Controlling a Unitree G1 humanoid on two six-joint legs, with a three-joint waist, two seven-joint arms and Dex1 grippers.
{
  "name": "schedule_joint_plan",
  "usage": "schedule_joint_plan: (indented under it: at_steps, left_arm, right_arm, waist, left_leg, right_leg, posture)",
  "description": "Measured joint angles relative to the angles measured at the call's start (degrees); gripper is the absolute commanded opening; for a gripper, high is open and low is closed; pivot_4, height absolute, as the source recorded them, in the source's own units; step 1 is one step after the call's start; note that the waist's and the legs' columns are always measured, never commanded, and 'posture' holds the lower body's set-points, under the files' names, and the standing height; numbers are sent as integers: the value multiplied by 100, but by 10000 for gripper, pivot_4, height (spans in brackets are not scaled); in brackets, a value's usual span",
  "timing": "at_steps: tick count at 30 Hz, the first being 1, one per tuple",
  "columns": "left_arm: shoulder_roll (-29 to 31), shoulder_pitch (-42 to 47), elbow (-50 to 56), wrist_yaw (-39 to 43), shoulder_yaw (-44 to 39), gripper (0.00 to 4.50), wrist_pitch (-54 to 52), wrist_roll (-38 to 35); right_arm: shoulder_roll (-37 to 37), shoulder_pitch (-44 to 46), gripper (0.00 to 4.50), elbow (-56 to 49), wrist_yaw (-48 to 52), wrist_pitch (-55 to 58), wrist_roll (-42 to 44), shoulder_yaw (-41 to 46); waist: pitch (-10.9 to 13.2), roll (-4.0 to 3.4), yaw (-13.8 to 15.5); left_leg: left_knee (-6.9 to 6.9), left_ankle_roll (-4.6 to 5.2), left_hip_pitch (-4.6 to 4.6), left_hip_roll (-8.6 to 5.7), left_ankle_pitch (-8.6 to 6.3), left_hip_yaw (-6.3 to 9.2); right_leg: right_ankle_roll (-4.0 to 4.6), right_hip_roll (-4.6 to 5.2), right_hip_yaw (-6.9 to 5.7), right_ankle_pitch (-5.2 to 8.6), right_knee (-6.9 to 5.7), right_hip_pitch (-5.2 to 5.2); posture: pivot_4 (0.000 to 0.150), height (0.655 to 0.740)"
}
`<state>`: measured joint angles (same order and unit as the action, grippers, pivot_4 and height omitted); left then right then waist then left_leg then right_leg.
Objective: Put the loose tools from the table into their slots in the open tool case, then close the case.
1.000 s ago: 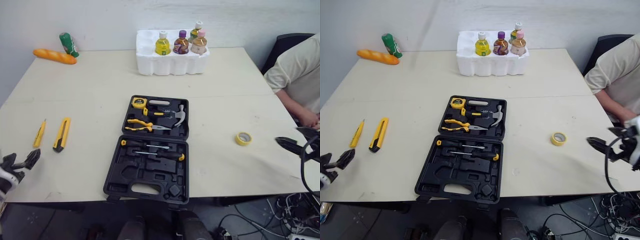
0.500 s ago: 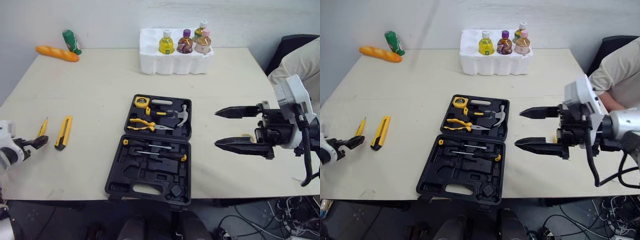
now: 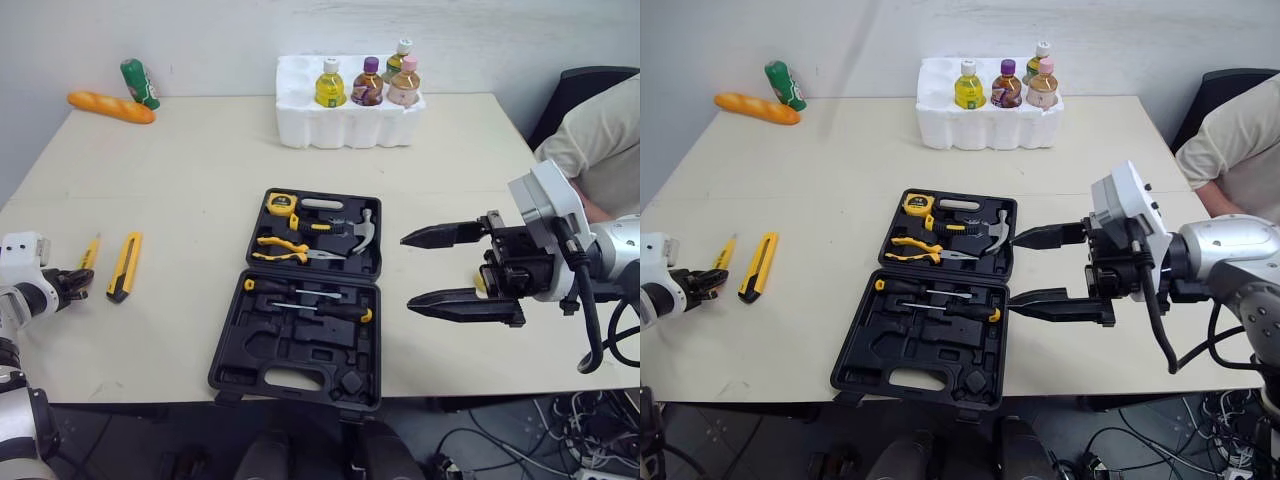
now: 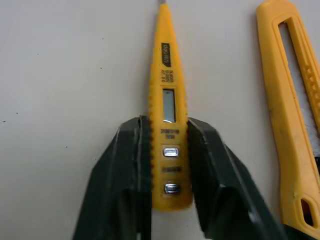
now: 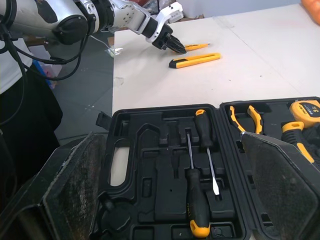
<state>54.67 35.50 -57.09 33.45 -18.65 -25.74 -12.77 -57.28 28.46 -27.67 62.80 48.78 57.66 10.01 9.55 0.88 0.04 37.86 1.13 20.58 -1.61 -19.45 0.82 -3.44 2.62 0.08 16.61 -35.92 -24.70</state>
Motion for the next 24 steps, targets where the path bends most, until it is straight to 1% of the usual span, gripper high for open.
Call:
schedule_joint_plan:
  at_steps: [4,6,8,12,15,17,18,21,24]
  left_arm:
    - [98,-133,100,100,31,5440,156,66]
    - [310,-460,750,488,74,5440,260,71]
    - [513,-718,1471,867,74,5440,272,28]
    - [796,-1413,3905,2090,123,5440,-97,-562]
    - [963,-1695,5346,2935,591,5440,-285,-884]
    - [974,-1659,5892,3368,1028,5440,-307,-967]
    - [969,-1504,6080,3623,1371,5440,-286,-947]
    - [918,-851,6209,4191,2196,5440,5,-674]
    - [800,-356,6099,4561,2678,5440,288,-399]
  right_arm:
    - [-4,-36,45000,-4,-3,-12,-24,1]
    - [-12,-107,45000,20,-38,-11,-54,27]
    - [-13,-149,45000,48,-70,-11,-69,47]
    - [-18,-385,45000,-14,-171,17,-20,175]
    - [-17,-700,45000,-230,-242,13,11,203]
    - [-18,-927,45000,-356,-288,-5,-43,216]
    - [-25,-1087,45000,-442,-326,-38,-121,226]
    - [-49,-1516,45000,-645,-393,-198,-451,209]
    - [-45,-1643,45000,-710,-495,-287,-685,155]
  waist:
    - [2,4,-17]
    - [10,20,-33]
    - [10,20,-18]
    - [14,9,10]
    - [22,-6,8]
    - [29,-17,4]
    - [32,-20,3]
    - [33,-22,3]
    - [36,-28,-41]
  left_leg:
    - [0,0,1,0,0,0]
    - [-1,-2,10,2,0,1]
    - [0,-2,14,1,0,0]
    - [0,1,31,2,0,1]
    - [0,0,51,7,6,1]
    - [1,2,54,7,8,1]
    - [5,2,54,7,8,1]
    - [10,2,53,9,11,2]
    - [13,2,50,9,11,-8]
  right_leg:
    - [0,0,0,0,-1,-2]
    - [0,0,0,0,-1,-12]
    - [0,2,1,0,5,-13]
    - [1,17,1,0,19,-8]
    - [1,19,2,0,29,-12]
    - [0,18,2,0,29,-14]
    - [0,16,1,0,26,-14]
    - [-1,11,-1,0,15,-14]
    - [-3,4,9,-1,5,-18]
  posture:
    - [1500,7367]
    - [1500,7367]
    - [1500,7367]
    - [1500,7367]
    - [1500,7367]
    - [1500,7367]
    - [1500,7367]
    - [1500,7367]
    - [1500,7367]
